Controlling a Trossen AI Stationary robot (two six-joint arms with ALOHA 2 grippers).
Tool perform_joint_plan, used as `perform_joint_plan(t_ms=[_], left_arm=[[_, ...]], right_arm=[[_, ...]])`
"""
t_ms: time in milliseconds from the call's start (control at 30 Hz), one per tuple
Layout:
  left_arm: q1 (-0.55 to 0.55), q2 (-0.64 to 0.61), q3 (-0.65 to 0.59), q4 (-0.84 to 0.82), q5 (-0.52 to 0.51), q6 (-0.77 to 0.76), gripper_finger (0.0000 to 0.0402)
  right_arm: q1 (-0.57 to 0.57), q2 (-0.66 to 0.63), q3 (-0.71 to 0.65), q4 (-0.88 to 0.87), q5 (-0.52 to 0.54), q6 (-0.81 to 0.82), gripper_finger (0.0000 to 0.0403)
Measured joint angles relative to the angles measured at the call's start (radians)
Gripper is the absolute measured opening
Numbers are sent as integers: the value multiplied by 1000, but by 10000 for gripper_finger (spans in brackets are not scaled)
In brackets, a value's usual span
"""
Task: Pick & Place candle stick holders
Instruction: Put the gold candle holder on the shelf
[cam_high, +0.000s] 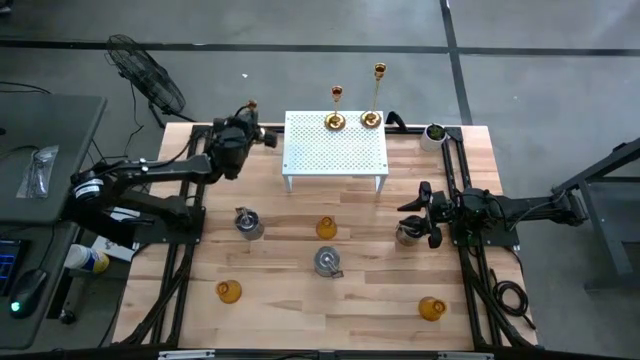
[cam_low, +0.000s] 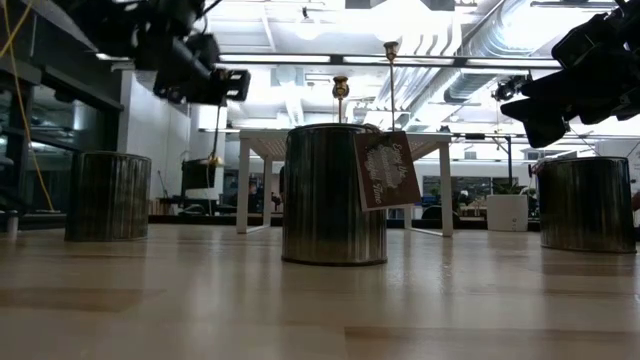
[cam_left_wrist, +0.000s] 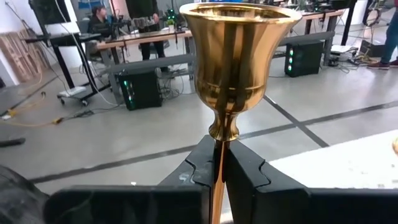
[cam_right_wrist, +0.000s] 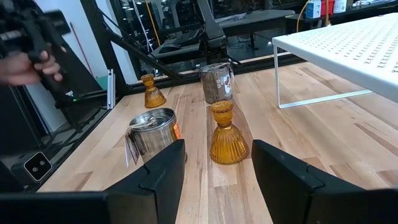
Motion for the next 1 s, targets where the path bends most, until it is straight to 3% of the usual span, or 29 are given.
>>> perform_joint_plan(t_ms=[267, 433, 1000], left_arm=[[0, 0, 206, -220, -8, -5, 16], [0, 41, 305, -307, -3, -144, 15], [0, 306, 564, -293, 108, -185, 15]], right_arm=[[0, 0, 0, 0, 0, 0, 179], [0, 0, 0, 0, 0, 0, 179], [0, 0, 0, 0, 0, 0, 179]])
